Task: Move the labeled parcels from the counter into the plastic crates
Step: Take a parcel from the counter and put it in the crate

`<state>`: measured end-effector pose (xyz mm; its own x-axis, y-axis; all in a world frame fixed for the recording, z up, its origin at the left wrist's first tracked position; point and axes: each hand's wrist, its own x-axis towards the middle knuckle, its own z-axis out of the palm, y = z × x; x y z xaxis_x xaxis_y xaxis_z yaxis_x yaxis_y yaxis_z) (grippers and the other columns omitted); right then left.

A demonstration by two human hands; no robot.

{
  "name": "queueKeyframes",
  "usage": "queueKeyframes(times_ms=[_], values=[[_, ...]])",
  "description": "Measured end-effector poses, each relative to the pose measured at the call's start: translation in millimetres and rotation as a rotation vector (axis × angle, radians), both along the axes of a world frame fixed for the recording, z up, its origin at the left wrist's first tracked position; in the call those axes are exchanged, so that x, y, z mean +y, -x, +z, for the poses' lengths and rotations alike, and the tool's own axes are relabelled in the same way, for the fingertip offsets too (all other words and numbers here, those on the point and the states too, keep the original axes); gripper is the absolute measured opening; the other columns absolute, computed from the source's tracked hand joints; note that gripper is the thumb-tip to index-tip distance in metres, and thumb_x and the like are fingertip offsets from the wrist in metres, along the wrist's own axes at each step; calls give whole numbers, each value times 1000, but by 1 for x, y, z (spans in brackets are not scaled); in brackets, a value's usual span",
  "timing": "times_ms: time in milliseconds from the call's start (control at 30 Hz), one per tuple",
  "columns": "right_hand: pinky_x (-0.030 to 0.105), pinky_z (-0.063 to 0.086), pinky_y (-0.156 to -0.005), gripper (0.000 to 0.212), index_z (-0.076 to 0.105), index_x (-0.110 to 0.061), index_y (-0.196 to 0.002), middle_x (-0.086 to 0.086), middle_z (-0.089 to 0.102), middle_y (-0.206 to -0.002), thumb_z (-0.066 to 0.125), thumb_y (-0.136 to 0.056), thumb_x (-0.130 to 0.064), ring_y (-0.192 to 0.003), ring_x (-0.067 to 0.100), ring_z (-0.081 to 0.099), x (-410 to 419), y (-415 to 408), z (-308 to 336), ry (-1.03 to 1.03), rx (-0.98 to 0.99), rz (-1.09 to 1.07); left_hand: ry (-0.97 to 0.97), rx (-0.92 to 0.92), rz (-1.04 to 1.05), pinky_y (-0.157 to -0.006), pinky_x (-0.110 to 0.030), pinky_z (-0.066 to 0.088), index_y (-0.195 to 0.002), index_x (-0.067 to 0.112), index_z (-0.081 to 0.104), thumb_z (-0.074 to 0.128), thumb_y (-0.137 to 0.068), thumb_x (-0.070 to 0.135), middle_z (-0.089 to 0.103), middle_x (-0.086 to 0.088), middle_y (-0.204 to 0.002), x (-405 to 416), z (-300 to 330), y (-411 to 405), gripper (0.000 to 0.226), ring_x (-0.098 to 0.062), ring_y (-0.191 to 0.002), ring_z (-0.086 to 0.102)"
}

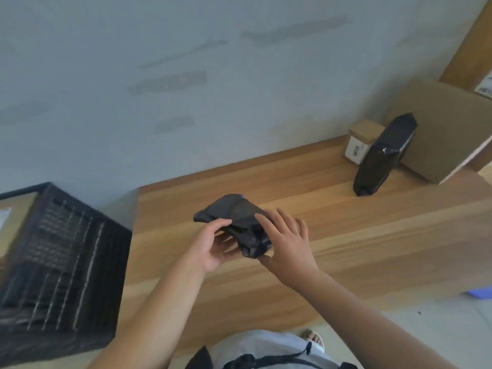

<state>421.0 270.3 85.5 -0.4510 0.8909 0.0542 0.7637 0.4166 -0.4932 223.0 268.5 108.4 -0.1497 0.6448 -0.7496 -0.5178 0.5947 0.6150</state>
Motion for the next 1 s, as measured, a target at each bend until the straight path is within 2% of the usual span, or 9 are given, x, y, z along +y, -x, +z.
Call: queueKeyframes(times_ms=[100, 200, 300, 400, 500, 633, 833, 933, 1000], values=[[61, 45, -103, 61, 71, -11, -126, 5, 72, -125, 91, -69, -18, -121, 35, 66, 10, 15, -2, -242, 88, 50, -50, -86, 80, -64, -45, 62, -107, 5, 67, 71, -92, 12, 76, -12, -81, -17, 5, 4, 17, -27, -69, 77], [51, 54, -82, 47, 76, -9, -109, 5, 76, -102, 89, -64, -5, -91, 35, 72, 18, 26, -2, -307, 184, 82, -91, -131, 153, -74, -46, 65, -112, 4, 66, 75, -87, 13, 77, -16, -93, -31, 5, 15, 28, -29, -81, 78], [43, 53, -72, 25, 76, -14, -104, 0, 73, -93, 82, -81, -14, -82, 31, 67, 26, 40, 6, 7, 315, -65, -152, -184, 188, -83, -44, 63, -115, 7, 65, 74, -88, 26, 76, -18, -114, -38, 4, 31, 35, -31, -98, 78], [44, 60, -73, 17, 73, -12, -98, -1, 77, -82, 82, -83, -12, -80, 25, 72, 37, 47, 8, 612, 690, -486, -126, -176, 228, -88, -44, 60, -110, 9, 67, 79, -78, 34, 77, -16, -114, -48, 1, 43, 43, -29, -96, 77], [47, 62, -83, 37, 69, -10, -115, 4, 81, -96, 85, -82, -7, -96, 26, 75, 37, 47, 8, 1001, 1142, -716, -58, -109, 279, -83, -41, 60, -112, 10, 69, 86, -67, 34, 79, -11, -103, -57, -6, 48, 54, -26, -92, 74], [54, 57, -98, 50, 66, -11, -127, 12, 78, -118, 81, -79, -15, -115, 33, 71, 19, 61, 9, 1219, 1381, -660, -109, -170, 272, -91, -44, 55, -118, 17, 68, 90, -64, 33, 74, -12, -112, -58, -6, 52, 61, -28, -98, 70], [46, 62, -84, 48, 64, -8, -136, 18, 71, -131, 70, -90, -21, -114, 35, 73, -9, 94, 23, 1345, 1501, -446, -401, -181, 92, -97, -39, 54, -127, 18, 67, 90, -71, 32, 74, -8, -128, -54, 9, 71, 62, -20, -106, 72], [46, 61, -87, 39, 71, -8, -129, 18, 69, -134, 68, -94, -24, -119, 35, 70, -20, 109, 25, 1359, 1479, -427, -439, -133, 80, -84, -37, 58, -132, 15, 65, 81, -76, 24, 74, -10, -128, -56, 13, 83, 59, -22, -105, 73], [47, 61, -85, 45, 72, -11, -129, 14, 73, -129, 74, -88, -29, -118, 33, 71, -26, 117, 27, 1309, 1398, -497, -433, -94, 92, -75, -34, 59, -132, 12, 64, 81, -75, 17, 75, -12, -124, -58, 15, 94, 60, -24, -102, 73]])
